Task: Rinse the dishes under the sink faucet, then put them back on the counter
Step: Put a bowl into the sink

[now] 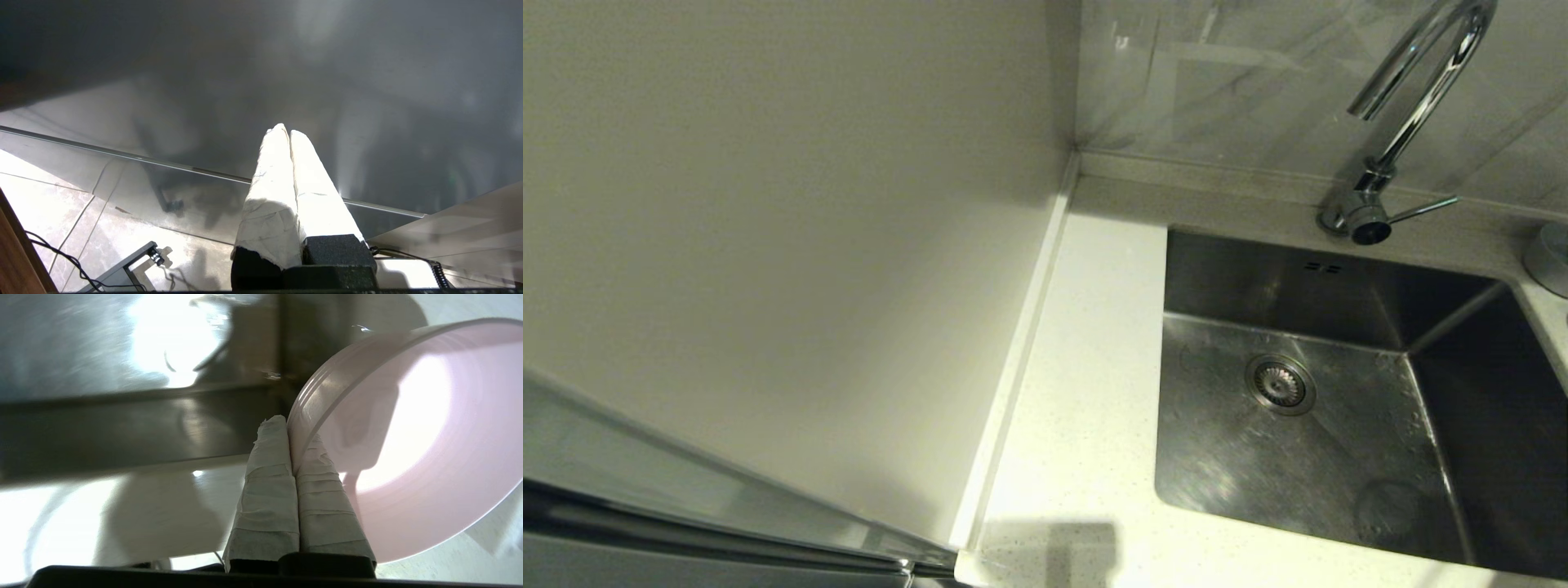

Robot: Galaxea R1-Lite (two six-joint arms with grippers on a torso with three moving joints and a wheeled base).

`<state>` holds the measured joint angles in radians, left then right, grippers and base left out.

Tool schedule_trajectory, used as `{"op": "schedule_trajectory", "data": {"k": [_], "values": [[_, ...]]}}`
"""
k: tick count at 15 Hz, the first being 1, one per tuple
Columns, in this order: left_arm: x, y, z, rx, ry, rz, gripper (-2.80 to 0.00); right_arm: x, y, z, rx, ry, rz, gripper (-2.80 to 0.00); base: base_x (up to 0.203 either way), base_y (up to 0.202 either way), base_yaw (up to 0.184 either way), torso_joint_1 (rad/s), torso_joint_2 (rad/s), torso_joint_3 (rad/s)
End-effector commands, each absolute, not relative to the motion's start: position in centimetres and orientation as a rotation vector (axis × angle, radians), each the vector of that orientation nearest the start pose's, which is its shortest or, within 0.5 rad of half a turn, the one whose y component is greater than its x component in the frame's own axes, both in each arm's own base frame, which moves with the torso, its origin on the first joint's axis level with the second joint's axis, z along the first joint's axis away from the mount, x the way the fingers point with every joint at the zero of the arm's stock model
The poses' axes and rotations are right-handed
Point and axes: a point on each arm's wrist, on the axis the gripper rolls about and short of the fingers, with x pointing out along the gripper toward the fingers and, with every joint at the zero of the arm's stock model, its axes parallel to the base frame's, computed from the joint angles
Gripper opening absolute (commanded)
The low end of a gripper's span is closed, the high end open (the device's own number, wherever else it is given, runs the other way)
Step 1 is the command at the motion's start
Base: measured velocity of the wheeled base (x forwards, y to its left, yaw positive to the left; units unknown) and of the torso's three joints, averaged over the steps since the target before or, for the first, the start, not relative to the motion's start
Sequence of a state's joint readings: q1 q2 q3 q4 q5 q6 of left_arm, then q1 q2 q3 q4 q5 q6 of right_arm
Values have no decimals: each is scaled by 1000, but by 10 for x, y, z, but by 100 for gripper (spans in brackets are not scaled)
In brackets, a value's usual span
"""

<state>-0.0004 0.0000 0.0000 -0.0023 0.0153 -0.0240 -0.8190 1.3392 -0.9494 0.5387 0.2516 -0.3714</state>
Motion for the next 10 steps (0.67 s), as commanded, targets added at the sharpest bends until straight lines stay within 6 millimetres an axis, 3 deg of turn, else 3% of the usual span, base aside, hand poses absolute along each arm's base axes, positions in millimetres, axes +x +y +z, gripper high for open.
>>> {"op": "schedule_trajectory", "data": {"k": [1,4,6,10], "values": [[-23,0,76,-25,-8,15,-280,124,-88,224,40,830,-278,-280,0,0,0,0,0,0],[-23,0,76,-25,-6,15,-280,141,-43,225,-40,837,-162,-280,0,0,0,0,0,0],[-23,0,76,-24,-6,14,-280,158,-22,219,-68,847,-185,-280,0,0,0,0,0,0],[-23,0,76,-25,-6,15,-280,223,-16,193,-25,868,-333,-280,0,0,0,0,0,0]]}}
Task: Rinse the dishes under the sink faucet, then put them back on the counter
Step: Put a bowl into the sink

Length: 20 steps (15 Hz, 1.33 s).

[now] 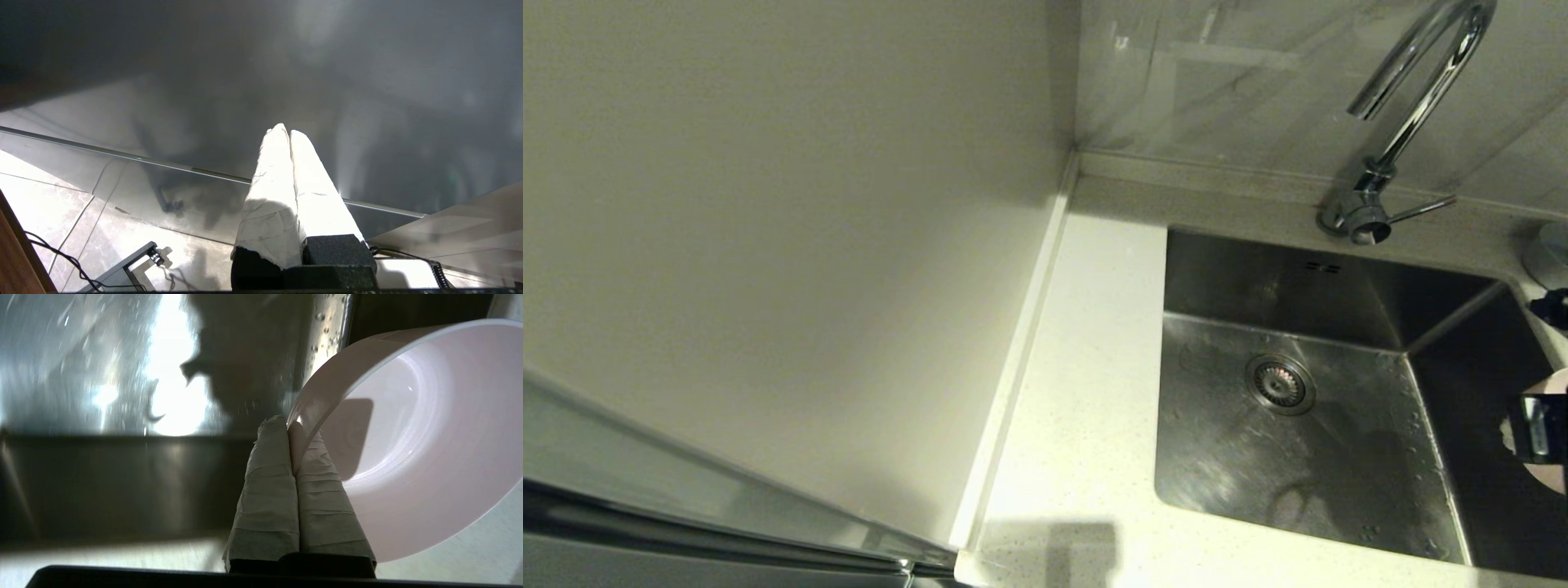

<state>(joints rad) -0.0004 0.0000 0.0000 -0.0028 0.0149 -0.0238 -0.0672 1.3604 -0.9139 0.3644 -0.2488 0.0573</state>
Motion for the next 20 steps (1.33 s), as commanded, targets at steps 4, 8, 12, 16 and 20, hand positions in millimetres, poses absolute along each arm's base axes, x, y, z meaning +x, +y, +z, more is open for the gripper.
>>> {"op": "schedule_trajectory", "data": {"k": [4,8,12,16,20], "values": [[-23,0,76,-25,-6,14,-280,273,-14,161,15,805,-382,-280,0,0,0,0,0,0],[-23,0,76,-25,-8,15,-280,304,-14,146,-28,738,-351,-280,0,0,0,0,0,0],[-23,0,76,-25,-7,14,-280,329,-15,113,-69,828,-342,-280,0,0,0,0,0,0],[-23,0,76,-24,-6,15,-280,379,-16,89,-84,832,-361,-280,0,0,0,0,0,0],[-23,0,76,-24,-6,14,-280,422,-19,66,-113,815,-422,-280,0,0,0,0,0,0]]}}
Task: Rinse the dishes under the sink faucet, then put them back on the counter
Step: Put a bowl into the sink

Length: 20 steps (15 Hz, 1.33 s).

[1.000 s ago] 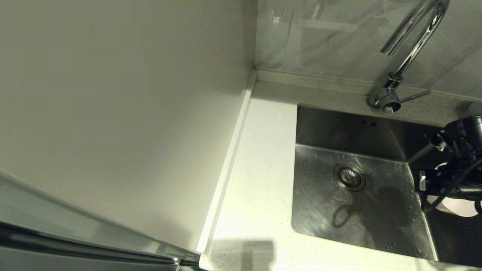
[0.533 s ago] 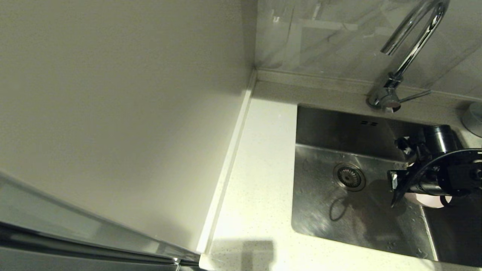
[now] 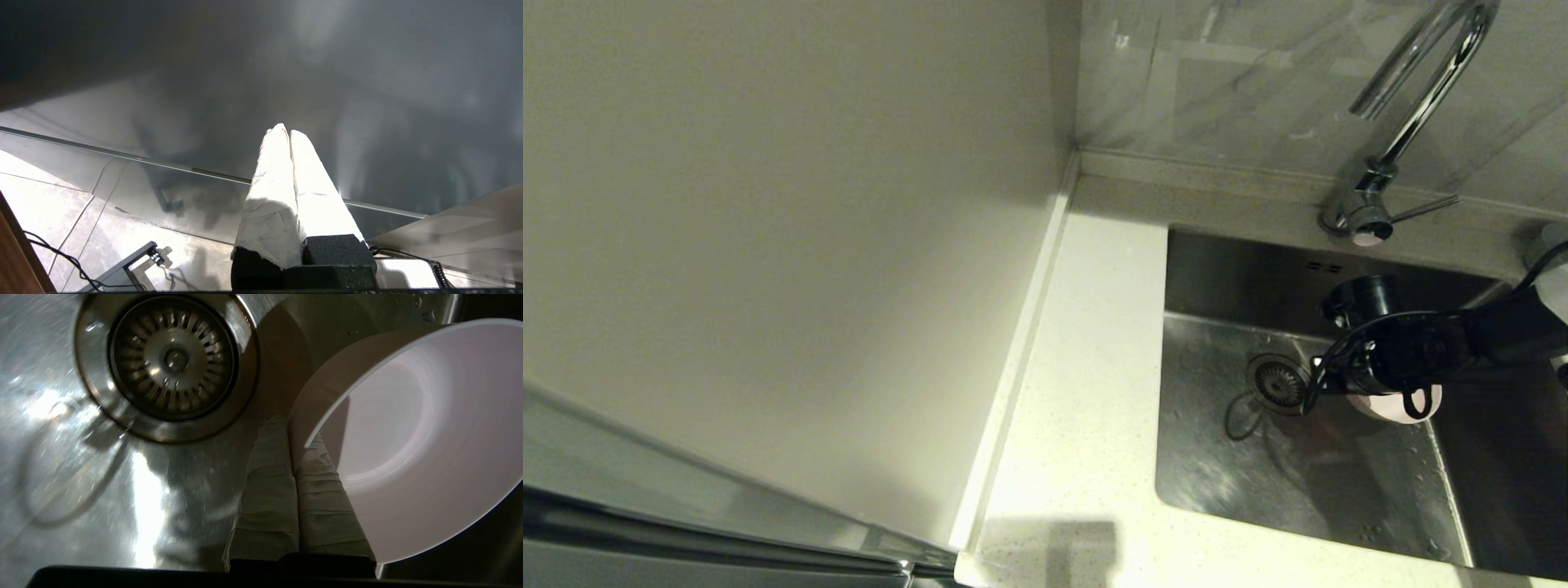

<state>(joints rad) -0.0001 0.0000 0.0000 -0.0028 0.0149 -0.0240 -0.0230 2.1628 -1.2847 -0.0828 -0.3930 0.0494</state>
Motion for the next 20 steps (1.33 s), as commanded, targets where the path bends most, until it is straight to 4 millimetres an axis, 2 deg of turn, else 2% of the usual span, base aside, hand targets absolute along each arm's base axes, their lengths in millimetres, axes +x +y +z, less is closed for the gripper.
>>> {"op": "schedule_trajectory", "data": {"k": [1,5,9,10,16,18,20], "values": [[-23,0,76,-25,-6,15,-280,429,-19,60,-123,812,-443,-280,0,0,0,0,0,0],[-23,0,76,-24,-6,14,-280,457,-24,44,-149,778,-529,-280,0,0,0,0,0,0],[-23,0,76,-25,-6,15,-280,470,-41,38,-180,768,-588,-280,0,0,0,0,0,0],[-23,0,76,-25,-6,15,-280,471,-43,37,-196,771,-596,0,0,0,0,0,0,0],[-23,0,76,-25,-6,14,-280,474,-47,51,-184,731,-608,0,0,0,0,0,0,0],[-23,0,76,-24,-6,14,-280,470,-47,71,-172,693,-610,0,0,0,0,0,0,0],[-23,0,76,-25,-8,15,-280,461,-46,103,-154,634,-614,0,0,0,0,0,0,0]]}}
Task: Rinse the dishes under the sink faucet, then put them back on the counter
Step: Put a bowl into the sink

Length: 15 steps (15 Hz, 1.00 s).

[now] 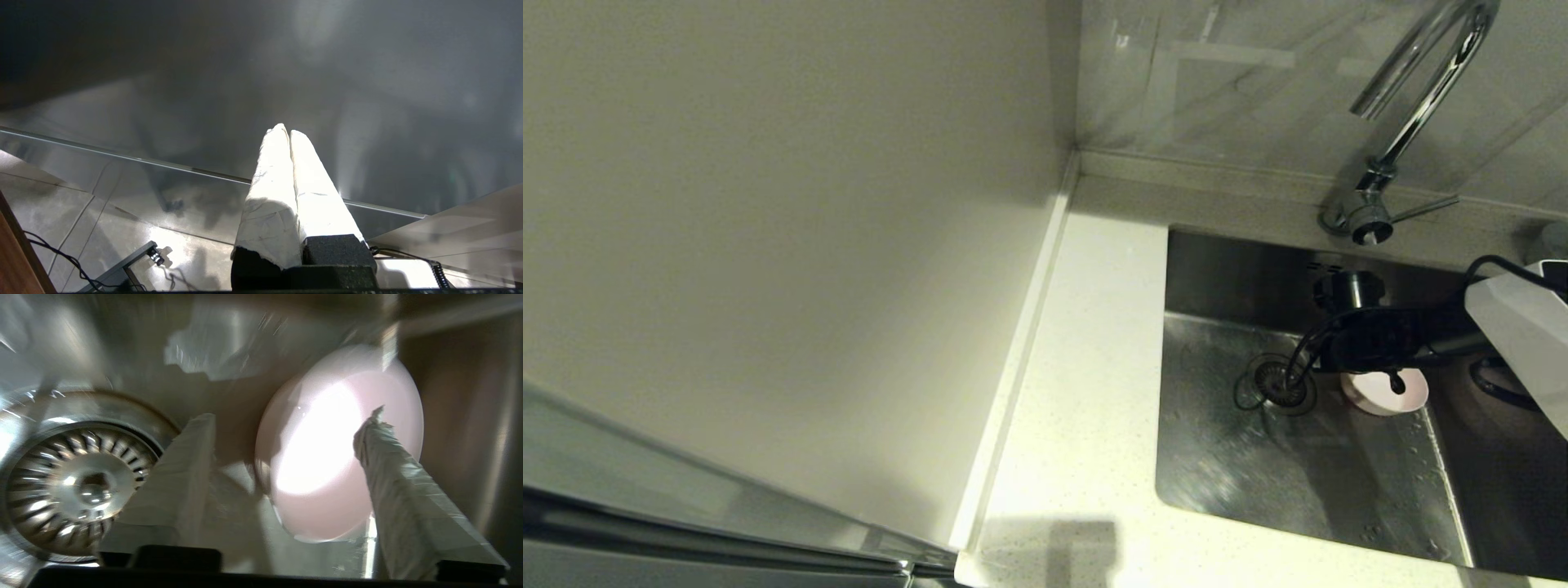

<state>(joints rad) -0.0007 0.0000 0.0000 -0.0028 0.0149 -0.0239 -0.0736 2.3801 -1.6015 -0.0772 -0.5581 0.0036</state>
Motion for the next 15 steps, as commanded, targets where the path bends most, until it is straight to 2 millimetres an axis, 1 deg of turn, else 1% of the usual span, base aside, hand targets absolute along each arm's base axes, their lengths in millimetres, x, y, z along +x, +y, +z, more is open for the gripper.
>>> {"op": "schedule_trajectory", "data": {"k": [1,3,6,9,10,12,15], "values": [[-23,0,76,-25,-7,15,-280,452,-46,121,-146,607,-616,0,0,0,0,0,0,0],[-23,0,76,-25,-6,15,-280,425,-45,152,-134,573,-619,0,0,0,0,0,0,0],[-23,0,76,-24,-7,15,-280,370,-47,200,-107,532,-599,0,0,0,0,0,0,0],[-23,0,76,-25,-6,15,-280,311,-58,238,-73,623,-543,0,0,0,0,0,0,0],[-23,0,76,-25,-6,16,-280,297,-61,251,-59,628,-528,0,0,0,0,0,0,0],[-23,0,76,-25,-7,15,-280,276,-70,277,-41,604,-550,0,0,0,0,0,0,0],[-23,0,76,-25,-7,15,-280,251,-84,297,-18,633,-561,0,0,0,0,0,0,0]]}}
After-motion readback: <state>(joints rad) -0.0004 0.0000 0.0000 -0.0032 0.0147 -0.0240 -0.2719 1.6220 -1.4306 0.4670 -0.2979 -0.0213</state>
